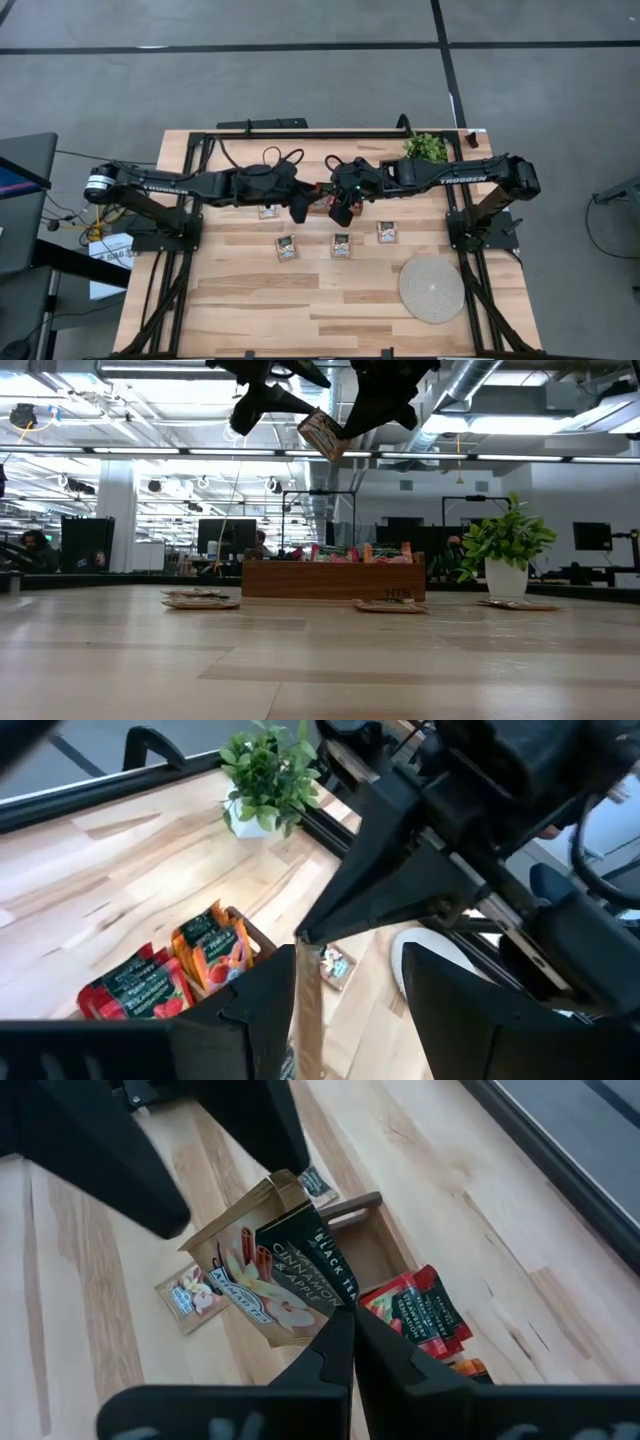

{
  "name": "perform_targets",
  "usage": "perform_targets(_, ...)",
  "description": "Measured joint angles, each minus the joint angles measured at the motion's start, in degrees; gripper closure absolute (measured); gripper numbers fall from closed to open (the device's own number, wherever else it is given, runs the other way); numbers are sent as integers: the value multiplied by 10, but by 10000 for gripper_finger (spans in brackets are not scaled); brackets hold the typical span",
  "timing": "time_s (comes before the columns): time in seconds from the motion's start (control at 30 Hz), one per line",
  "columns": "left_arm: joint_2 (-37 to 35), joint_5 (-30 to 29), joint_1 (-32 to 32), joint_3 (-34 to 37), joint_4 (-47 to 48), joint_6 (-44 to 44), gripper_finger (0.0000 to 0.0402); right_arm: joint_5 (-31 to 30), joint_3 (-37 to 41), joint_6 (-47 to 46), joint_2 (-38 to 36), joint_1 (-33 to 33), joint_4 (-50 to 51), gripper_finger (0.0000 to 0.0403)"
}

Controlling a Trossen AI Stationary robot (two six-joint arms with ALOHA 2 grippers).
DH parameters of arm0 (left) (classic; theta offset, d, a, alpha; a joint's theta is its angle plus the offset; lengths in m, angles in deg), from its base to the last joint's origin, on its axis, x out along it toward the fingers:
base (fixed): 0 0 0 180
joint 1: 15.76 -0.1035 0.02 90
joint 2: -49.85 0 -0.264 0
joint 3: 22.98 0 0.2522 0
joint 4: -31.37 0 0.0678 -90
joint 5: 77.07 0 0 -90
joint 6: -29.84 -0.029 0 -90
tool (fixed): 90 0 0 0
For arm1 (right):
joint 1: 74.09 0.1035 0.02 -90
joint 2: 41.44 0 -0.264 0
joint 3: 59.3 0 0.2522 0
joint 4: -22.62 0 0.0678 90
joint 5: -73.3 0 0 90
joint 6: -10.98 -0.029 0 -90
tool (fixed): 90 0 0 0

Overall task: Pick & Place Tea
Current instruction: Put the brown tea bag into the left section of the wooden organizer

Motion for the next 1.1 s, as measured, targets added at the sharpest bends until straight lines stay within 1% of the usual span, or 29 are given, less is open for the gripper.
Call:
perform_targets(0.43,0,3,-4,0,2,6,225,0,0,0,0,-1,-1,403)
perform_targets(0.73,20,3,-4,1,7,18,229,0,0,0,0,-1,-2,403)
perform_targets(0.9,21,-10,-4,0,1,18,255,0,0,0,0,-1,-2,403)
perform_targets(1.1,24,-12,-4,0,0,17,316,-1,0,0,0,-1,-2,403)
